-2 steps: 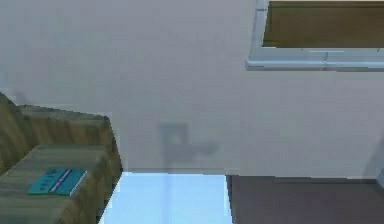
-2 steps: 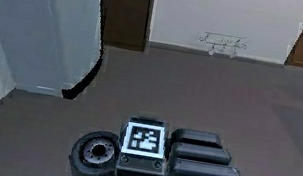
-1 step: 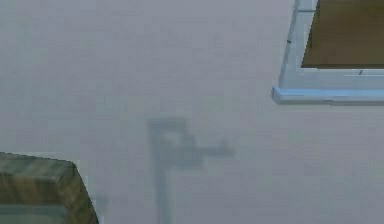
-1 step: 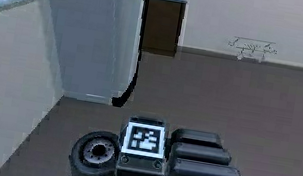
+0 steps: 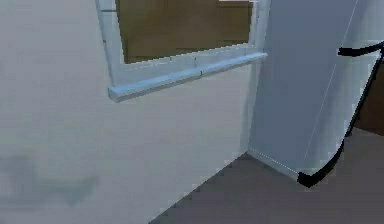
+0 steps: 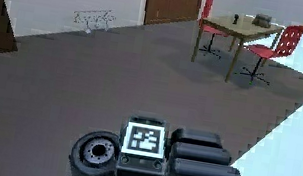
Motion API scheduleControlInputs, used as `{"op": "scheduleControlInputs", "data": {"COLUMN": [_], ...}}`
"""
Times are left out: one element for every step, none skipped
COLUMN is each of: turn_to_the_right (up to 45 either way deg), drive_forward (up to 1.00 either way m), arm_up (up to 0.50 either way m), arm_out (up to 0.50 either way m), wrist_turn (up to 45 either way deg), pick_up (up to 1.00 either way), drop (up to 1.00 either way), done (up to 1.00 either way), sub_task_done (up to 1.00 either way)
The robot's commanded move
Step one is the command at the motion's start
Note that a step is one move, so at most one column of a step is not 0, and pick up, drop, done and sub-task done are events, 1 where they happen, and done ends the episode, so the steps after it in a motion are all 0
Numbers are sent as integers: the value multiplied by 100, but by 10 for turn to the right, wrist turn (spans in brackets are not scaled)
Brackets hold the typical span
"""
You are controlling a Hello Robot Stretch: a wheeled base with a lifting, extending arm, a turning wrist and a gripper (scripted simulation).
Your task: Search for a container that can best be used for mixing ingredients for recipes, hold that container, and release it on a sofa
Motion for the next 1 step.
{"op": "scheduleControlInputs", "data": {"turn_to_the_right": [450], "drive_forward": [0], "arm_up": [0], "arm_out": [0], "wrist_turn": [0], "pick_up": [0], "drop": [0], "done": [0], "sub_task_done": [0]}}
